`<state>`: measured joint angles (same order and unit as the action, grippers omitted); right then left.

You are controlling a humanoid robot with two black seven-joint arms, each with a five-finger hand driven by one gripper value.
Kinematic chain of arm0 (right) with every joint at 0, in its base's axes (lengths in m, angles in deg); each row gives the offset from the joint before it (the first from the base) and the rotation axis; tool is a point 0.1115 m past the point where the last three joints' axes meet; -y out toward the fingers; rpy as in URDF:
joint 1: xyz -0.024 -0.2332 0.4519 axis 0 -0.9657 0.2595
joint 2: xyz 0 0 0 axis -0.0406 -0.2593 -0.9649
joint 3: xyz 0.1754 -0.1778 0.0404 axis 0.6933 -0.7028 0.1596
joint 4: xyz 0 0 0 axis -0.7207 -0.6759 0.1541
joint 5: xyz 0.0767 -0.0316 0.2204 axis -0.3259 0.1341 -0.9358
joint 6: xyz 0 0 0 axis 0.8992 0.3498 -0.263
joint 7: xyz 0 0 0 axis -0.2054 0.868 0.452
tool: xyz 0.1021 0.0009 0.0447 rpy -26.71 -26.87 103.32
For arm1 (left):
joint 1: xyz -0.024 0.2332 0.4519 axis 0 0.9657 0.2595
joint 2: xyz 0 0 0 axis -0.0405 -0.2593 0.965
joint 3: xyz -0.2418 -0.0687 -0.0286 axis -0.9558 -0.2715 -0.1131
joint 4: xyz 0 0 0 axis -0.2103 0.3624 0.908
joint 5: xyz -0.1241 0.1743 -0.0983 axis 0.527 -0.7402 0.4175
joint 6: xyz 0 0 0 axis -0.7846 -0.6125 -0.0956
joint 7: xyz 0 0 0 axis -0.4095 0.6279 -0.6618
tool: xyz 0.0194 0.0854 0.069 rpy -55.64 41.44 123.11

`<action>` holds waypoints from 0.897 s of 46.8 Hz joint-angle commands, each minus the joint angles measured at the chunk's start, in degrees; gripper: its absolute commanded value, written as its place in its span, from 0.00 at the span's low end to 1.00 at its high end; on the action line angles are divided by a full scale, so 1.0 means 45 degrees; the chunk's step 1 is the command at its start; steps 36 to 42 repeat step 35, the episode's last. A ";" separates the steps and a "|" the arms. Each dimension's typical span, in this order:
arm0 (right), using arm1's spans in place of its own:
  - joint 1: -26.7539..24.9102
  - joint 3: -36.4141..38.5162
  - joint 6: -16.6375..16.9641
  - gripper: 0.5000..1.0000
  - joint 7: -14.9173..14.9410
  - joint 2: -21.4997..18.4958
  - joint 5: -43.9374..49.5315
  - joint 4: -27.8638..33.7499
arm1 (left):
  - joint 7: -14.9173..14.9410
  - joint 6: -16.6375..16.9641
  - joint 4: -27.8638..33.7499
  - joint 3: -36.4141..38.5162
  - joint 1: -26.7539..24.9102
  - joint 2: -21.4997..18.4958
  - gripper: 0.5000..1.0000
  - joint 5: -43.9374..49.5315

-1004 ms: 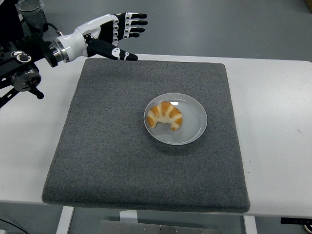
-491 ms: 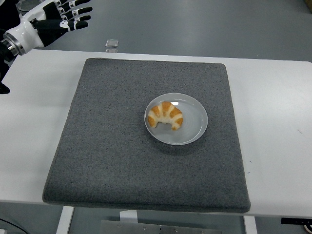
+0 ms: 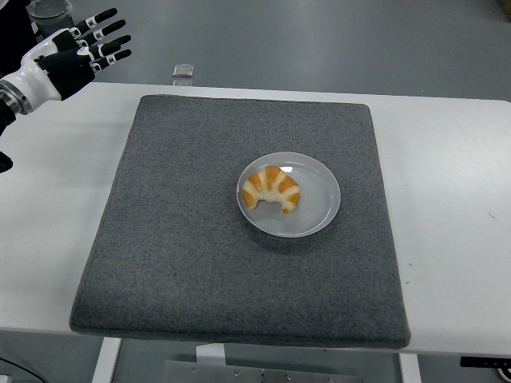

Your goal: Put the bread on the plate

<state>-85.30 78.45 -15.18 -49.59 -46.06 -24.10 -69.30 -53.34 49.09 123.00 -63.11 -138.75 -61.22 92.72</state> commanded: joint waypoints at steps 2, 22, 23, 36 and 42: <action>0.0001 -0.0020 0.0058 0.86 0.0004 0.0000 -0.0019 -0.0017 | 0.0127 -0.0010 -0.0031 0.0012 0.0002 0.0034 1.00 0.0605; -0.0019 -0.0020 0.0078 0.86 0.0043 0.0000 -0.0078 -0.0115 | 0.0381 0.0010 0.0008 -0.0066 0.0002 0.0386 1.00 0.1015; -0.0019 -0.0020 0.0078 0.86 0.0043 0.0000 -0.0059 -0.0115 | 0.0440 0.0010 0.0008 -0.0066 -0.0018 0.0386 1.00 0.1093; -0.0195 -0.0039 0.0058 0.86 0.0043 0.0000 -0.0058 -0.0154 | 0.0636 0.0049 -0.0050 -0.0086 -0.0018 0.0386 1.00 0.1269; -0.0195 -0.0039 0.0058 0.86 0.0043 0.0000 -0.0058 -0.0154 | 0.0636 0.0049 -0.0050 -0.0086 -0.0018 0.0386 1.00 0.1269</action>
